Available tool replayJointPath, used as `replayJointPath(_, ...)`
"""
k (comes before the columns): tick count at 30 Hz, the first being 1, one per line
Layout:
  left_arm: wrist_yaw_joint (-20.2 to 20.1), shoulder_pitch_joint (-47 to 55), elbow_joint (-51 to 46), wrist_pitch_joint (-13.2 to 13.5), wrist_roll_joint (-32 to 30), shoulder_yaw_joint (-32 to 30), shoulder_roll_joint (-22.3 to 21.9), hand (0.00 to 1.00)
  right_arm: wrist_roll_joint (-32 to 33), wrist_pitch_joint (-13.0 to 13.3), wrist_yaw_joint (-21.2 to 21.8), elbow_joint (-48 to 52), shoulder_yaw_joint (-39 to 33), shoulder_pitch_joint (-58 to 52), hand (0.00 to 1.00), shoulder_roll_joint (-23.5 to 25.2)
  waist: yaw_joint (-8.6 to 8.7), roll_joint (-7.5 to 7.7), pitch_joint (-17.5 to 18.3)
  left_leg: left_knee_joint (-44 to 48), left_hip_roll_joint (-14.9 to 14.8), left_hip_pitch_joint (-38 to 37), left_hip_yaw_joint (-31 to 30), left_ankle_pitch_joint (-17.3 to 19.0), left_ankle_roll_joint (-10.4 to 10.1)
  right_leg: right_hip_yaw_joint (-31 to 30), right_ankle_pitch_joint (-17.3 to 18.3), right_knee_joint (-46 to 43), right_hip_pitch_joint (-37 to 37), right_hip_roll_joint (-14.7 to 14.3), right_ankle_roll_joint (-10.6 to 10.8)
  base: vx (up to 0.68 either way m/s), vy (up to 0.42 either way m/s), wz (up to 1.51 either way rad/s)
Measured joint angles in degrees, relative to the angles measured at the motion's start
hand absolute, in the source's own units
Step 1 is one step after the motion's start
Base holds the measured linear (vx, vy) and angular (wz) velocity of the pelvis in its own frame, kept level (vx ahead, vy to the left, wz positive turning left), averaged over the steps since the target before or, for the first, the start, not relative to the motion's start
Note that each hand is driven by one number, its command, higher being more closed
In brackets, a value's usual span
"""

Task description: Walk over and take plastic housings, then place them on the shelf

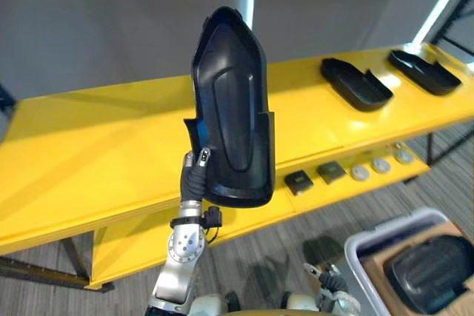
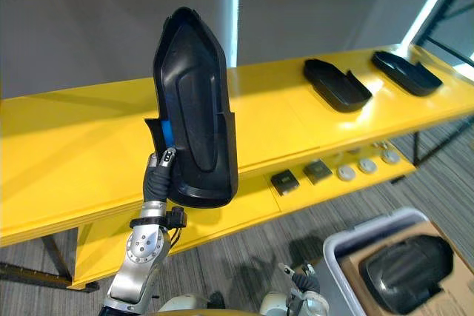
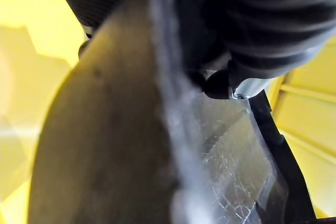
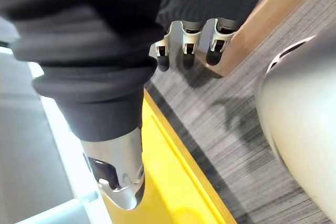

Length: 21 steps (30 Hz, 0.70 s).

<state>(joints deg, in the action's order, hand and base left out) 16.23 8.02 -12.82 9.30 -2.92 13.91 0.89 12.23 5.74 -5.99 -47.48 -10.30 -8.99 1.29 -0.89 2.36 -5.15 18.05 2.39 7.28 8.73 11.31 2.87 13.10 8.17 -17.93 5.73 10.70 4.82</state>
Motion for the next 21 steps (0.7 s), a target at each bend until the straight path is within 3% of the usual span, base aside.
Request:
replayJointPath(8,-0.2,0.0,0.3,0.0,0.0,0.1,-0.7,1.00,-1.2,0.1,0.0,1.3,0.0,-0.4,0.00,-0.4,0.42,0.21,1.2,-7.9,-3.1,-3.6,-1.1,-4.4,-4.2,1.9,-3.3,9.2,-3.8,-4.9,-2.9,0.13,-0.146,-0.01)
replayJointPath(13,0.1,-0.3,6.2,-0.4,-0.1,-1.8,-0.5,1.00,-1.6,0.2,0.0,0.9,0.0,0.7,0.00,-0.5,1.58,0.11,1.5,-14.4,-3.2,-6.8,-2.4,-8.0,-3.7,3.0,-5.2,13.3,-6.2,-6.0,-3.5,0.04,-0.057,0.11)
replayJointPath(21,3.0,-4.8,14.8,-4.6,-4.6,-6.9,0.0,1.00,-2.9,0.2,1.3,-0.7,0.1,1.1,0.00,-0.7,2.01,-0.39,1.7,-20.3,-2.6,-8.2,-2.6,-13.0,-3.7,2.9,-9.4,18.7,-7.3,-6.6,-3.5,-0.11,0.003,0.02)
